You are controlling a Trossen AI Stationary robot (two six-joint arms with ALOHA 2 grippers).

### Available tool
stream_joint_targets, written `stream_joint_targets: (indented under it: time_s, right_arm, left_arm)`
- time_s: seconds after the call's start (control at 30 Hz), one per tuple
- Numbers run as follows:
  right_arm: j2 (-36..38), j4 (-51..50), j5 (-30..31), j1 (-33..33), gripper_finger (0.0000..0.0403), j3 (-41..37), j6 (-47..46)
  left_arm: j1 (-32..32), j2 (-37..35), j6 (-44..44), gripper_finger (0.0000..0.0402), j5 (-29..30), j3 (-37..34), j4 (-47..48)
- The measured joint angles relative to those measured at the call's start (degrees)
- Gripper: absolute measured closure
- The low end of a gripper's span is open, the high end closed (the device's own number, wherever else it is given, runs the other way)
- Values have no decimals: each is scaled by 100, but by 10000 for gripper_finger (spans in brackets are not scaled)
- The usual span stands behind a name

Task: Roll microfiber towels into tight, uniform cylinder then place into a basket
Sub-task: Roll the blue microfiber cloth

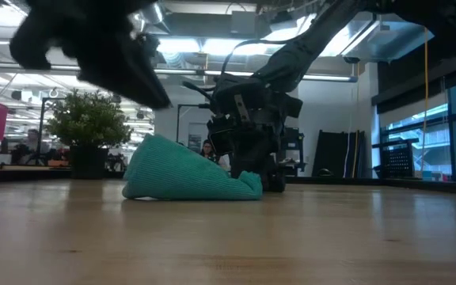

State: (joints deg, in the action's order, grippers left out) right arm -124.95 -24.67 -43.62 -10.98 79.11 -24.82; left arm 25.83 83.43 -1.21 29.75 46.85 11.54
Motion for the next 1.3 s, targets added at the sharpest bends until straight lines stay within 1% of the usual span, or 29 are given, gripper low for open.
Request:
stream_joint_targets:
  time_s: [0.07,0.13,0.2,0.3,0.37,0.47,0.67,0.83,0.93,1.07,1.17,1.3]
  right_arm:
    - [0,2,5,0,397,0,0]
    - [0,1,25,2,397,0,-5]
    - [0,3,29,2,397,0,-15]
    - [0,3,35,2,396,-2,-20]
    - [0,1,41,2,394,-2,-22]
    - [0,1,46,2,393,-2,-17]
    - [-2,1,53,2,391,-4,105]
    - [56,40,128,2,389,-17,279]
    - [178,77,471,4,388,-20,337]
    - [258,108,447,6,387,-22,402]
    - [260,84,392,9,373,-22,407]
    - [262,97,336,9,334,-22,324]
  left_arm:
    - [-71,314,11,332,-248,-2,-293]
    - [-147,662,9,332,-370,-1,-494]
    - [-217,1001,-35,332,-381,-2,-506]
    - [-321,1393,-386,332,-379,-2,-445]
    - [-370,1615,-595,332,-373,0,-441]
    - [-400,1811,-618,332,-325,26,-519]
    - [-505,1892,-775,332,-808,35,-503]
    - [-505,1894,-808,332,-869,35,-455]
    - [-505,1895,-920,332,-902,35,-413]
    - [-505,1896,-920,332,-915,32,-421]
    - [-503,1896,-920,332,-919,29,-423]
    - [-503,1896,-920,332,-917,26,-429]
